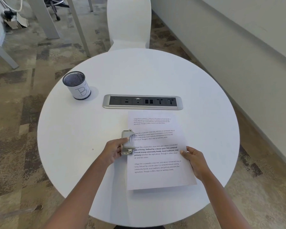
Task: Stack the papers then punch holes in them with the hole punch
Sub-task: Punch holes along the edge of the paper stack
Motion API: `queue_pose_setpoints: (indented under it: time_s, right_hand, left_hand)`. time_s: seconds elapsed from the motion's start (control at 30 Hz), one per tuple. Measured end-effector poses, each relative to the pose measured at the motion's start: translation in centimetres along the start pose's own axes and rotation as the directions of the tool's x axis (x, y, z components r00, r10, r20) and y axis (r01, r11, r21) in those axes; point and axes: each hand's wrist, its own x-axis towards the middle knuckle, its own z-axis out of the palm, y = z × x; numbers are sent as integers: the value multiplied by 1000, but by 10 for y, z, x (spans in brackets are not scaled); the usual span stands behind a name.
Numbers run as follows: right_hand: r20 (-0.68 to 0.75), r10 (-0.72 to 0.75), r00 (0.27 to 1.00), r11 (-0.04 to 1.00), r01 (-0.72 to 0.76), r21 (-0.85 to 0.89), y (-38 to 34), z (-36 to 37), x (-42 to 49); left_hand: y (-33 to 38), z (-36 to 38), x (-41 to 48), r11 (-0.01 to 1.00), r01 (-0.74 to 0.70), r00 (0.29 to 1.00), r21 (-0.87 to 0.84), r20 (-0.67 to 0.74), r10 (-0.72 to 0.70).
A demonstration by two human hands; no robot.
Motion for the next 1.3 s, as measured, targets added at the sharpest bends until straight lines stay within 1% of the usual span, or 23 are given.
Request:
queue_pose_setpoints:
  time_s: [0.2,0.4,0.77,0.9,1.1,1.23,1.3]
  right_hand:
    - [-1,-6,1000,1000,6,8,-1,-2,0]
    - [-37,-35,999,999,36,19,-4,-13,-2]
    - [-116,-74,990,980,94,174,-23,-45,-5]
    - [-132,-90,987,967,118,224,-24,-52,-5]
    - [-152,-73,986,963,110,245,-22,-55,-4]
    - [-148,-60,987,964,96,247,-20,-54,-3]
    - [-146,-54,988,964,90,250,-19,-53,-3]
  left_hand:
    - [1,-1,-3,1000,4,1000,-15,8,-4]
    - [3,-3,-5,999,-2,1000,-43,-4,2]
    - [1,1,-10,999,-31,999,-41,-24,30]
    - [-3,15,-16,998,-56,998,11,7,56]
    - [-18,47,-19,981,-122,992,152,1,123]
    - [-32,71,-20,956,-161,982,244,-61,181]
    - [-36,80,-22,944,-160,980,288,-65,186]
